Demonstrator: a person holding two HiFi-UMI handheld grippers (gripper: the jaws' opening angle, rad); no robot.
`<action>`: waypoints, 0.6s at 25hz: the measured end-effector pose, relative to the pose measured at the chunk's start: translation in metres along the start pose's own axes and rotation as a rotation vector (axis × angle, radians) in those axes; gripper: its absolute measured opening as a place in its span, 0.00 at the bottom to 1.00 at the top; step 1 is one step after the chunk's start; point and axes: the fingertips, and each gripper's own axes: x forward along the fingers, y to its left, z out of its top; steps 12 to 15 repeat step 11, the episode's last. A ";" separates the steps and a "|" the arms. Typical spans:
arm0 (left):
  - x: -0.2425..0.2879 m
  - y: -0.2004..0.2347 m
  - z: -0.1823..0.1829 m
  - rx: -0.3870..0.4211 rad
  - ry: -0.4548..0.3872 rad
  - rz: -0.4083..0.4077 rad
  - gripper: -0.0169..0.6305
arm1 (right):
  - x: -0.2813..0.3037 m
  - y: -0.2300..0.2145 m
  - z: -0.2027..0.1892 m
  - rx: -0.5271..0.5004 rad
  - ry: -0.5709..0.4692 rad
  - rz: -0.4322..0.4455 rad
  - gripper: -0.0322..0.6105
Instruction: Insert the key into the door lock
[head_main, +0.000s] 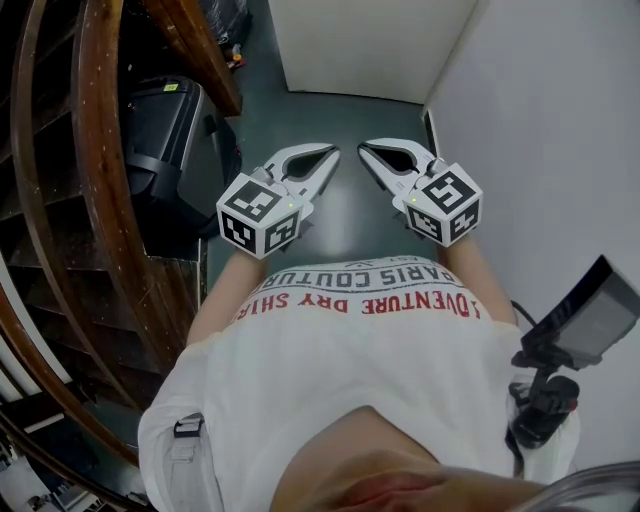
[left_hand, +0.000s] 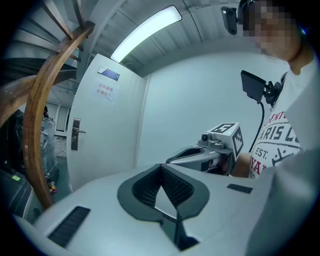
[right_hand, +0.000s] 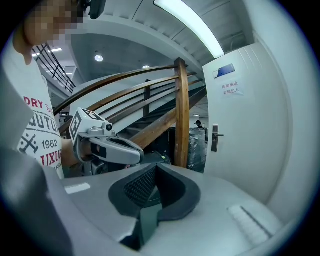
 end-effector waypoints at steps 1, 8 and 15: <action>-0.005 0.003 0.001 0.003 0.002 -0.002 0.03 | 0.004 0.003 0.003 -0.001 0.001 -0.002 0.05; -0.032 0.024 0.011 -0.002 0.001 -0.012 0.03 | 0.025 0.017 0.021 -0.011 0.003 -0.028 0.05; -0.037 0.031 0.017 0.001 0.006 -0.011 0.03 | 0.032 0.019 0.027 -0.005 0.004 -0.028 0.05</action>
